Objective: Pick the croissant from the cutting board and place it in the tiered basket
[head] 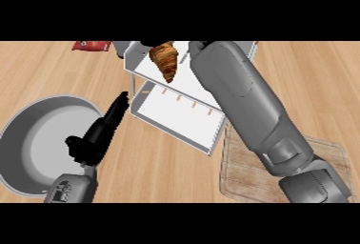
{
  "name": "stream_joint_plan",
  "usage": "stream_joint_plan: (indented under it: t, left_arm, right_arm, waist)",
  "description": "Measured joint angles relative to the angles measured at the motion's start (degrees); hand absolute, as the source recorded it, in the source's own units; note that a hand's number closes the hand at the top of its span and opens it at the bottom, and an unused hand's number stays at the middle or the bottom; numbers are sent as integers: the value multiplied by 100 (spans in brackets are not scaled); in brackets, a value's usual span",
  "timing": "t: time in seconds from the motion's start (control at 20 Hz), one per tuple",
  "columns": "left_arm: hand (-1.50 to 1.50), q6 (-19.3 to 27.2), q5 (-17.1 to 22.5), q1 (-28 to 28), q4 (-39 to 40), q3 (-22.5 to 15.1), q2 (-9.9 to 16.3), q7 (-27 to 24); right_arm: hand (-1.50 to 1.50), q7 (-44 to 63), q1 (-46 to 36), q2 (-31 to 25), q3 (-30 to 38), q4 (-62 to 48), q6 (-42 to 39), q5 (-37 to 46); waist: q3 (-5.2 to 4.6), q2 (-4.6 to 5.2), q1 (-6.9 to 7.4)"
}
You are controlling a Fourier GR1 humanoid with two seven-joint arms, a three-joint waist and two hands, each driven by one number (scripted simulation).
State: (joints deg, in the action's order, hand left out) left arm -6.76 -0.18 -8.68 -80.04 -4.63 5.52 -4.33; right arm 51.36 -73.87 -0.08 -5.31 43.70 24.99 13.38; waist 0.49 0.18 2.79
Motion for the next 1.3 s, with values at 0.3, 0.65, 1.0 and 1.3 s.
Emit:
stream_joint_plan:
  t: [0.3, 0.65, 1.0, 1.3]
  left_arm:
    - [0, -16, 41, 138, -104, 86, 37, 21]
    - [0, 41, 77, 349, -187, 248, 94, 36]
    - [0, 85, 95, 579, -295, 358, 125, 33]
    - [0, 123, 93, 742, -382, 424, 124, -51]
  right_arm:
    - [-150, -141, -39, -74, -128, -14, 865, 112]
    - [-150, 143, 98, -723, -302, 185, 1718, 1207]
    - [-150, 168, 1147, -1571, 1, 1780, 2040, 1437]
    - [-150, 346, 2626, -2332, 294, 3702, 1792, 1103]
  waist:
    - [-6, -33, -140]
    - [2, -117, -411]
    - [17, -181, -666]
    - [22, -206, -817]
